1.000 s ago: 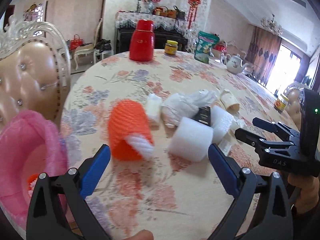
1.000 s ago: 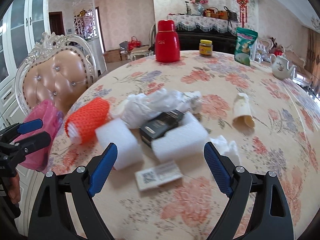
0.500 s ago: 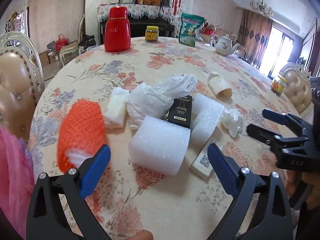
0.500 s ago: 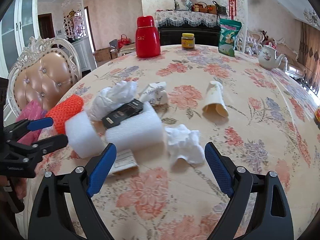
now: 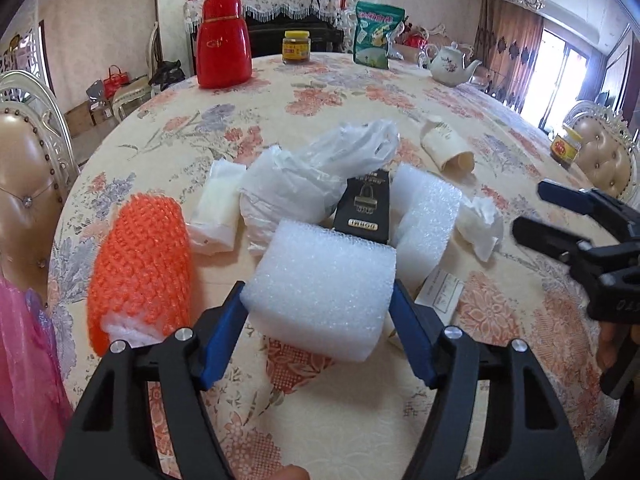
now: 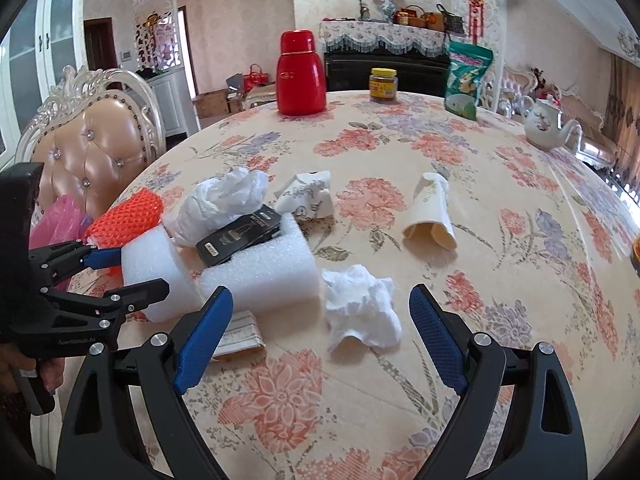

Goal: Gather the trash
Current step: 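Grasp a white foam block with the left tool while the right tool grasps another foam block, then carry both white foam blocks over the pink trash bin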

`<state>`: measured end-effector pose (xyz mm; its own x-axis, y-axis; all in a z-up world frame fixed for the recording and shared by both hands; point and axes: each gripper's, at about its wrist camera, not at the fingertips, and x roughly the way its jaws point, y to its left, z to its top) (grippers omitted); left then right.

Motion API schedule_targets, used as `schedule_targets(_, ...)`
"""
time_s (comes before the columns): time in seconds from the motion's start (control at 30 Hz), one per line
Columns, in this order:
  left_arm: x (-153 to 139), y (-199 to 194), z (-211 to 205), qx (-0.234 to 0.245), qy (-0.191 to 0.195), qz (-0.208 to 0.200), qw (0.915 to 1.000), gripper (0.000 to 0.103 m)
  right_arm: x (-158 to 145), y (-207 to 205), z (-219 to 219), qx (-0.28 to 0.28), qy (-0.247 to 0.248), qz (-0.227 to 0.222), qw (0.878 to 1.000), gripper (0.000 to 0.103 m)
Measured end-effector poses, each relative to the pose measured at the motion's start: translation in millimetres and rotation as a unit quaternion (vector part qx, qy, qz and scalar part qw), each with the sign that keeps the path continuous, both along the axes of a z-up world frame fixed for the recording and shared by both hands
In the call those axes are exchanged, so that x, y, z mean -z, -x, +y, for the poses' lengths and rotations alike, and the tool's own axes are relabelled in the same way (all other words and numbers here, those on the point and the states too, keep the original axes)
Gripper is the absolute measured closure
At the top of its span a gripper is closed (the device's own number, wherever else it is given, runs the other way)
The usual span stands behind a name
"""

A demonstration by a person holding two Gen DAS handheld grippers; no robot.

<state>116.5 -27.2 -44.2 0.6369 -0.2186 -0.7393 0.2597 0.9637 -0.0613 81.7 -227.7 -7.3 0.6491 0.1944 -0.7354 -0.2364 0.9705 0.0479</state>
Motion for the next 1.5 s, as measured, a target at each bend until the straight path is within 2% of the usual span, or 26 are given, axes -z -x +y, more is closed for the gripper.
schedule_targets(0.3,-36,21,20,-0.031,0.024,-0.039,0.9985,0.034,5,-19,23,-0.085,-0.002,0.007,0.996,0.019)
schedule_targets(0.63,-58,31,35,-0.055,0.025,-0.064,0.9961,0.034,18,-35,47,-0.124,0.025,0.017,0.992,0.019)
schedule_targets(1.07,-59,34,38,-0.059,0.026,-0.065,0.9958,0.034,43,-48,49,-0.116,0.049,0.046,0.991,0.019)
schedule_targets(1.13,-59,34,39,-0.061,0.026,-0.066,0.9956,0.034,43,-47,50,-0.109,0.057,0.043,0.992,0.021)
schedule_targets(1.33,-63,37,43,-0.068,0.028,-0.072,0.9947,0.034,30,-39,51,-0.088,0.074,0.014,0.993,0.022)
schedule_targets(1.5,-67,42,46,-0.078,0.032,-0.079,0.9933,0.034,11,-32,46,-0.053,0.06,-0.007,0.997,0.022)
